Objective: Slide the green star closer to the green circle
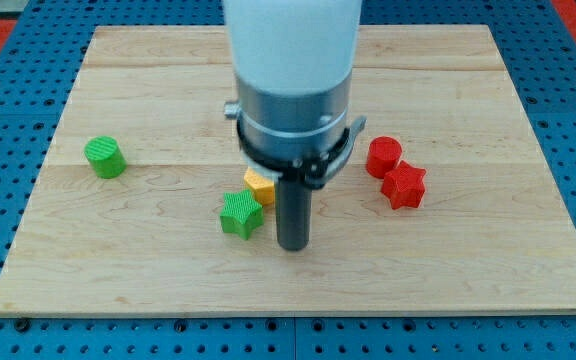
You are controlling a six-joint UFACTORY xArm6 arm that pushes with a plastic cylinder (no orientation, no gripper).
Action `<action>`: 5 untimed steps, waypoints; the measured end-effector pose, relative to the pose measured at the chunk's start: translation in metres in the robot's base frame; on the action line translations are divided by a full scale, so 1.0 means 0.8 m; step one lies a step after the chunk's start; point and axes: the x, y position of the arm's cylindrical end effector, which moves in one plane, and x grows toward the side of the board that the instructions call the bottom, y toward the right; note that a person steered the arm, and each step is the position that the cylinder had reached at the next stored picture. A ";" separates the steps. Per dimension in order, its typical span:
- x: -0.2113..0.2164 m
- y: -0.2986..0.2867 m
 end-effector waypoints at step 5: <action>-0.044 -0.275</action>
